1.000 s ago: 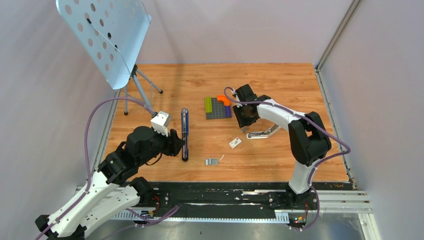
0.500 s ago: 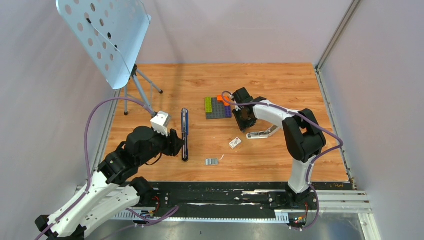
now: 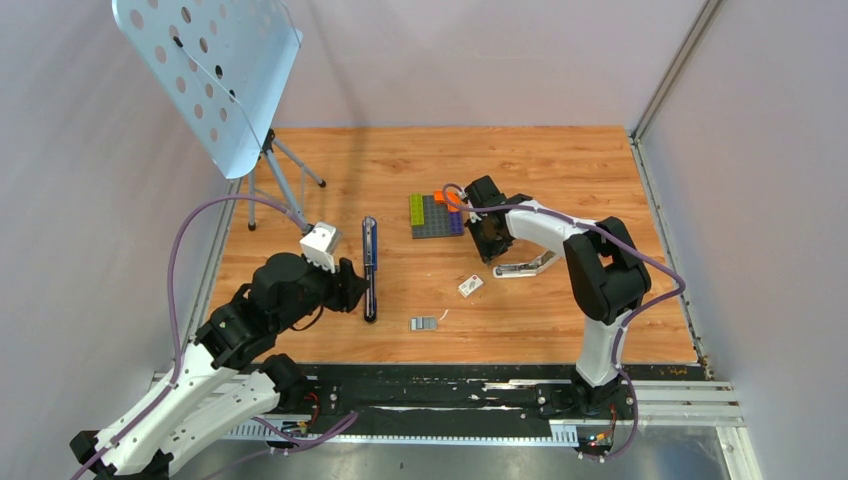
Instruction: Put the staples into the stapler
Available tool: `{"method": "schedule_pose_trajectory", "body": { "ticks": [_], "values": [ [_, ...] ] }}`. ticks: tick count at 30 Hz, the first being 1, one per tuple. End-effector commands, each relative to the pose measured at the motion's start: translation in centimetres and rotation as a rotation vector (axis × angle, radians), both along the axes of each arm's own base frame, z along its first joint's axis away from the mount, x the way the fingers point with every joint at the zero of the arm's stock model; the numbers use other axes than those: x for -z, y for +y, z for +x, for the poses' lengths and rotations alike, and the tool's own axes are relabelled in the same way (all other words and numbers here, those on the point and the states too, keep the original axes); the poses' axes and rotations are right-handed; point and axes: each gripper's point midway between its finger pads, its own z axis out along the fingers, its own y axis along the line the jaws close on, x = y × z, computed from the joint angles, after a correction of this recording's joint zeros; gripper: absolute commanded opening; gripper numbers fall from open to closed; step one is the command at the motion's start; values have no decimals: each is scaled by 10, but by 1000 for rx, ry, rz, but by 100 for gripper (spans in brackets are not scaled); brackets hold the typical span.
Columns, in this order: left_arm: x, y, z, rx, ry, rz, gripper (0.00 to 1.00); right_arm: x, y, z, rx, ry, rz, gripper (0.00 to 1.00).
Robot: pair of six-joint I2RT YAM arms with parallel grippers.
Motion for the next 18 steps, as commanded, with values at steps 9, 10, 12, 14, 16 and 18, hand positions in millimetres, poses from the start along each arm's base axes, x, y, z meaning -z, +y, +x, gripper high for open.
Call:
{"method": "schedule_pose_trajectory", "body": {
  "ticks": [9, 10, 12, 14, 16, 18],
  "values": [
    [-2, 5, 1, -16, -21, 6, 54, -18, 9, -7, -334, -29, -1, 16],
    [-2, 5, 1, -16, -19, 6, 54, -22, 11, -6, -371, -41, 4, 16],
    [-2, 5, 1, -16, -18, 7, 53, -31, 13, -5, -428, -65, 20, 16],
    [-2, 5, 1, -15, -17, 7, 53, -39, 13, -4, -478, -88, 37, 16],
    [-2, 5, 1, -15, -20, 5, 54, -47, 14, -9, -552, -102, 86, 19],
    [-2, 5, 1, -16, -22, 3, 54, -56, 14, -15, -650, -128, 118, 20]
  ]
}}
